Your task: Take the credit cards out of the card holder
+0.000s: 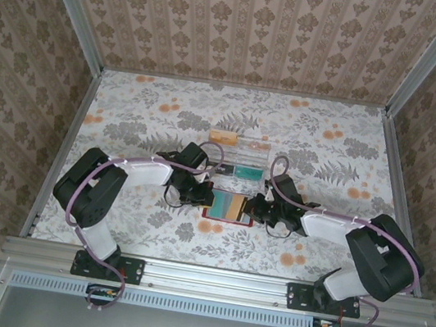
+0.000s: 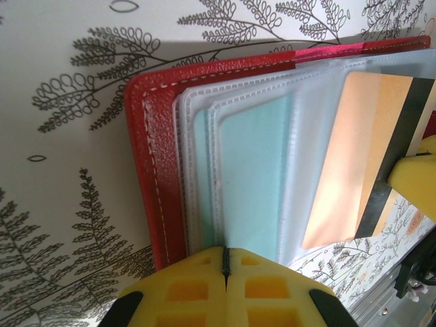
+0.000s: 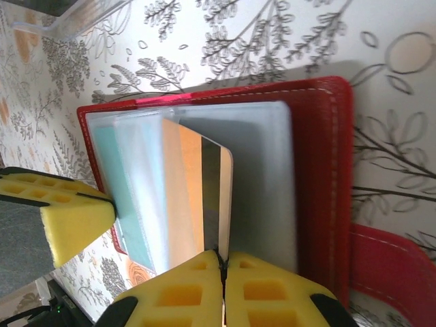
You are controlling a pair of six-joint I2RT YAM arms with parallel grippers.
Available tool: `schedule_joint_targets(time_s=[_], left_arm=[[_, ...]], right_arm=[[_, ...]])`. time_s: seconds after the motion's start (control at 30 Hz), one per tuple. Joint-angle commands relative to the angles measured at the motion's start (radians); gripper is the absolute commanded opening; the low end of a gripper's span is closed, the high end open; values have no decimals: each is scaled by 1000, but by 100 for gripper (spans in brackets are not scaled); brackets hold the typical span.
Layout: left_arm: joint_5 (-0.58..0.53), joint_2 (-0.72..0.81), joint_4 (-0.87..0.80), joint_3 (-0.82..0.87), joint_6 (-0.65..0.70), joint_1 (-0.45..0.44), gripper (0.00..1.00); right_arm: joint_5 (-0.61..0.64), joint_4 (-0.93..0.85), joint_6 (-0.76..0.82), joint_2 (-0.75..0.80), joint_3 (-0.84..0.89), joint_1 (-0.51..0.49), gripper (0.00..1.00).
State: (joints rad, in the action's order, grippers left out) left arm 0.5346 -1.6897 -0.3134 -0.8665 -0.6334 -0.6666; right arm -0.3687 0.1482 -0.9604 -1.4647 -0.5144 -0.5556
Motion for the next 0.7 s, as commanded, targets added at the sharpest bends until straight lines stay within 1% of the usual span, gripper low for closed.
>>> schedule_joint_targets(time_s=[0.0, 0.3, 0.4, 0.67], left_arm=[[-35, -19, -54, 1, 19, -1, 0], [-36, -11, -51, 12, 19, -1, 0], [-37, -12, -50, 9, 18, -1, 0], [-34, -9, -49, 5, 17, -1, 0]], right_arm=[[18, -81, 26, 15, 24, 9, 9], [-3, -116, 68, 67, 38, 63, 9], [-19, -141, 89, 113, 42, 93, 9], [-26, -206, 133, 223, 34, 124, 2]])
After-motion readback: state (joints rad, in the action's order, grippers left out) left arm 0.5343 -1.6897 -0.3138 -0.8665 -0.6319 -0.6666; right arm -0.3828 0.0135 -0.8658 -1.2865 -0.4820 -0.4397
